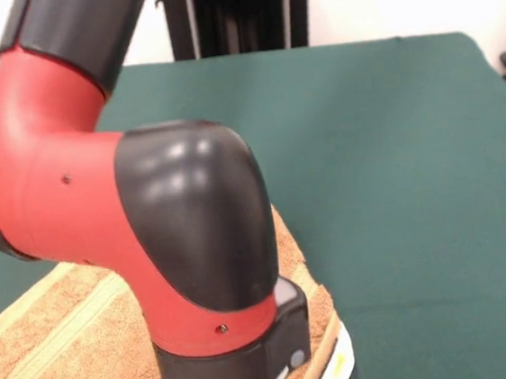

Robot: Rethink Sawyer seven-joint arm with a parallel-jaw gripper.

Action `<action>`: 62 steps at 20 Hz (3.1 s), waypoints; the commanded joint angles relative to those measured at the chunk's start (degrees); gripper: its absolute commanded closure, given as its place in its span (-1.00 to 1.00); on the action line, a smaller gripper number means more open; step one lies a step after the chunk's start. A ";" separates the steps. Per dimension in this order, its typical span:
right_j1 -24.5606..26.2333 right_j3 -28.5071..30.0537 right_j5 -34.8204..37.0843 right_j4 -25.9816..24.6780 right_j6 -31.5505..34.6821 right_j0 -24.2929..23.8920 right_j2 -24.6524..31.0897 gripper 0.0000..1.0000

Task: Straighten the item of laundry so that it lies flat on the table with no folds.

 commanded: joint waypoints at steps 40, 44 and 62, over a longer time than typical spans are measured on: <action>-32.24 40.85 -12.52 -40.19 -0.83 14.54 40.30 -1.00; -32.37 40.53 -9.19 -43.10 1.52 15.06 37.00 -1.00; -24.69 27.70 27.33 -49.08 6.05 13.37 25.47 -1.00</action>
